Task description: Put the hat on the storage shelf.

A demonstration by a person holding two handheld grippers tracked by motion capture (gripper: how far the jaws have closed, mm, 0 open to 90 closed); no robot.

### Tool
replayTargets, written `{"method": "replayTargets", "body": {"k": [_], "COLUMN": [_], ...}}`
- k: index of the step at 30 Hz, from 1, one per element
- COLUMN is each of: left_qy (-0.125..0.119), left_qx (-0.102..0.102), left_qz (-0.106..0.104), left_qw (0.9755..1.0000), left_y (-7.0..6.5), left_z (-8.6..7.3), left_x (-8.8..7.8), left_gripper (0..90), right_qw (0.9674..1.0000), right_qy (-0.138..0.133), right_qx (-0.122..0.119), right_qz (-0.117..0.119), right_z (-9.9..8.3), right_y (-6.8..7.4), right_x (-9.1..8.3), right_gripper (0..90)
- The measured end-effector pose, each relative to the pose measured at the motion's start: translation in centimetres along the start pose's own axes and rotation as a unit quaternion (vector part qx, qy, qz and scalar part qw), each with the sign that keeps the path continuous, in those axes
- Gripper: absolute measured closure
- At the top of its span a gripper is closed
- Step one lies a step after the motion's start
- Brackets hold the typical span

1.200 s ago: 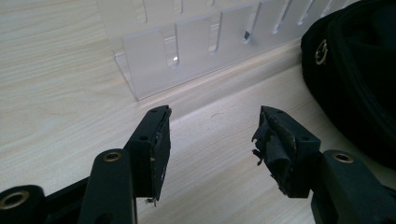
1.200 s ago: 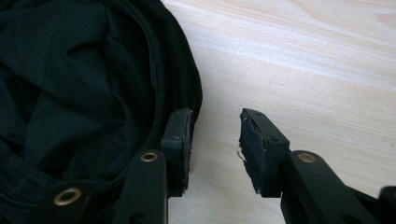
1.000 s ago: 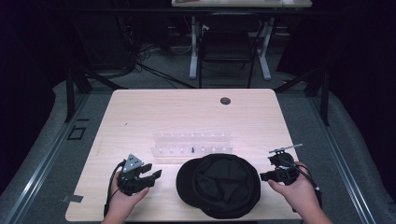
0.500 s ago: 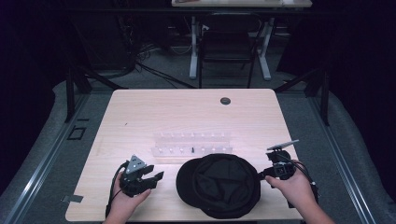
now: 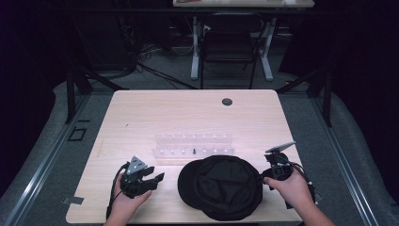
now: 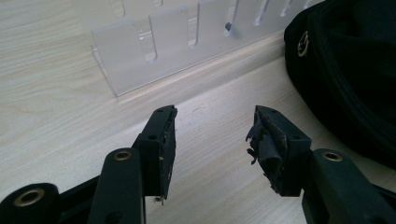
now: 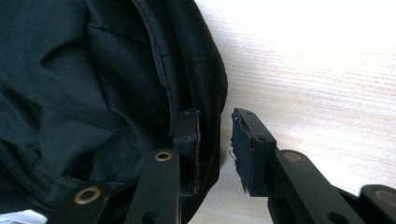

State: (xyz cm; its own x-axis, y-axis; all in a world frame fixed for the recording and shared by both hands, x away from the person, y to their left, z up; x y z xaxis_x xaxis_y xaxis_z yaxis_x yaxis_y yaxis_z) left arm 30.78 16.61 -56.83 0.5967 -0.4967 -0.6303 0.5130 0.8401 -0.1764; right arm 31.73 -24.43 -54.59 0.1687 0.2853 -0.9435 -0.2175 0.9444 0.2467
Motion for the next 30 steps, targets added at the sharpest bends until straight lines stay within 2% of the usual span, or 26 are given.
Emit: {"method": "replayTargets", "body": {"k": [7,10,11,12,16,18,19,23,25,26,29,30], "left_qy": [0.001,0.001,0.001,0.001,0.004,0.004,0.004,0.004,0.004,0.005,0.007,0.007], "left_qx": [-0.001,-0.001,0.000,0.000,0.003,0.002,0.003,0.000,0.002,0.002,0.002,0.002], "left_qz": [0.001,0.001,0.001,0.001,0.000,0.000,0.000,0.001,0.001,0.001,0.003,0.003], "left_qw": [1.0000,1.0000,1.0000,1.0000,1.0000,1.0000,1.0000,1.0000,1.0000,1.0000,1.0000,1.0000], "left_y": [0.0,0.0,0.0,0.0,0.0,0.0,0.0,0.0,0.0,0.0,0.1,0.1], "left_z": [-0.1,-0.1,-0.1,-0.1,-0.1,-0.1,-0.1,-0.2,-0.2,-0.2,-0.2,-0.2], "left_x": [0.1,0.1,0.1,0.1,0.1,0.2,0.2,0.3,0.3,0.3,0.3,0.3], "left_gripper": [49.8,49.8,49.8,49.8,49.8,49.8,49.8,49.8,49.9,50.1,50.4,50.4], "right_qw": [0.9998,0.9997,0.9998,0.9997,0.9996,0.9991,0.9991,0.9986,0.9985,0.9989,0.9987,0.9986], "right_qy": [0.020,0.023,0.016,0.023,0.025,0.029,0.038,0.049,0.055,0.046,0.052,0.052], "right_qx": [0.001,0.010,0.007,0.008,0.013,0.028,0.015,0.015,0.005,0.010,0.002,0.007], "right_qz": [0.003,0.005,0.007,0.007,0.007,0.013,0.010,0.010,0.005,0.006,0.003,0.001], "right_z": [0.2,0.3,0.3,0.3,0.4,0.5,0.4,0.6,0.7,0.8,0.8,0.8], "right_y": [0.0,0.0,-0.1,-0.1,-0.2,-0.1,-0.2,0.2,0.2,0.4,0.5,0.6], "right_x": [0.7,1.0,1.2,1.2,1.5,1.6,1.6,1.6,1.6,1.6,1.4,1.3], "right_gripper": [73.1,73.1,73.0,72.9,73.7,76.8,78.4,83.9,85.6,86.1,87.1,87.3]}}
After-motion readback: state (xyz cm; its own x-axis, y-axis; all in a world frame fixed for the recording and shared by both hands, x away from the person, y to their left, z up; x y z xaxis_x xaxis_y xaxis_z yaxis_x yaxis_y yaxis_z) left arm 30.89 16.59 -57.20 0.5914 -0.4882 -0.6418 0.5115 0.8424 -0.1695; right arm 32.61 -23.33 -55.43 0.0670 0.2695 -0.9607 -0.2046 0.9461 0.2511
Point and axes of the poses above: each handheld gripper's, and its own axes: x roughly forward along the jaws, z roughly out of its top, y roughly to its left, the point moved 4 cm from there along x, roughly forward along the jaws, and after that the axes turned 5 degrees about -x, right-handed, at the moved point
